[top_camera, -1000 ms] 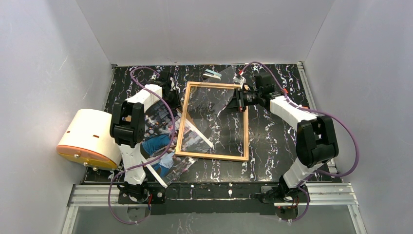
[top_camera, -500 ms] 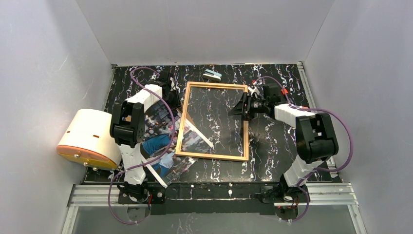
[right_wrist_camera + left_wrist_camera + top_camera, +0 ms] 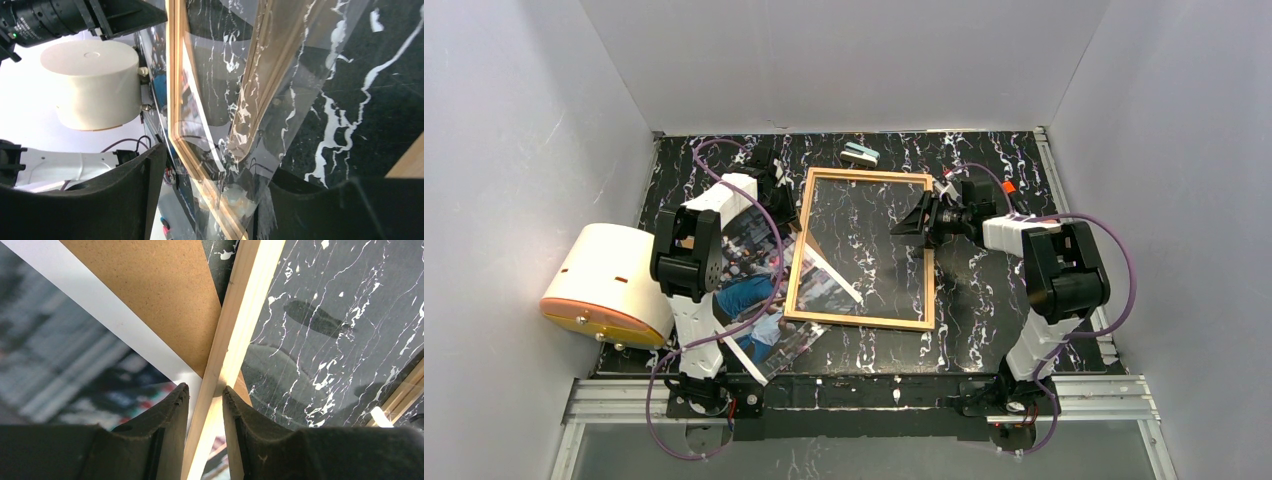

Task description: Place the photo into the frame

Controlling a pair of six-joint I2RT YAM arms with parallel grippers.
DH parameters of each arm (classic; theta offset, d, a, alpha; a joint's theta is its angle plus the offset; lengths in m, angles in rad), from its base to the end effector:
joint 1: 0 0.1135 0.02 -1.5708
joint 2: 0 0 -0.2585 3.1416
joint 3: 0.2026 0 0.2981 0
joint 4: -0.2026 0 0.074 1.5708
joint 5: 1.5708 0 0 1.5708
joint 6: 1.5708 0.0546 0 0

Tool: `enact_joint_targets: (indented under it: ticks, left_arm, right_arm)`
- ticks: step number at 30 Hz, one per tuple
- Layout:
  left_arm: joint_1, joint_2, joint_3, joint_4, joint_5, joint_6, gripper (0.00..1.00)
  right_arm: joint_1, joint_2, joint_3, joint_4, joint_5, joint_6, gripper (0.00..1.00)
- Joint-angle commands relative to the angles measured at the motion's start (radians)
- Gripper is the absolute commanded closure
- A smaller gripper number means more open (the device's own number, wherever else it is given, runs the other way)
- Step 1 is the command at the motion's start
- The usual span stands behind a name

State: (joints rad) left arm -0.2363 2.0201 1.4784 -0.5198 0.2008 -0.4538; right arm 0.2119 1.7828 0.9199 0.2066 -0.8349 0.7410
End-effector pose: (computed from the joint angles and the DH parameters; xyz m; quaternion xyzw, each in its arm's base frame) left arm 0.4598 -0.1219 0.1359 -0.0794 0.9599 -0.1761 0.2031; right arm 0.3801 0.1232 0.1159 0.0417 0.8385 0.5084 0.1918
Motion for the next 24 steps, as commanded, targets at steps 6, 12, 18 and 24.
enact_joint_targets:
  ticks: [6,12,18,24]
  left_arm:
    - [0.000,0.029,0.003,-0.038,-0.004,0.014,0.71]
    - [0.001,0.033,0.017,-0.041,0.009,0.006,0.71]
    - [0.001,0.043,0.023,-0.034,0.038,-0.003,0.76]
    - [0.002,0.047,0.018,-0.030,0.040,0.000,0.80]
  right_arm:
    - [-0.030,0.047,-0.004,0.096,0.064,0.083,0.54]
    - [-0.031,0.090,-0.021,0.218,0.015,0.147,0.77]
    - [-0.030,0.050,-0.082,0.335,-0.041,0.140,0.99]
    - [-0.031,-0.002,-0.154,0.494,-0.090,0.188,0.99]
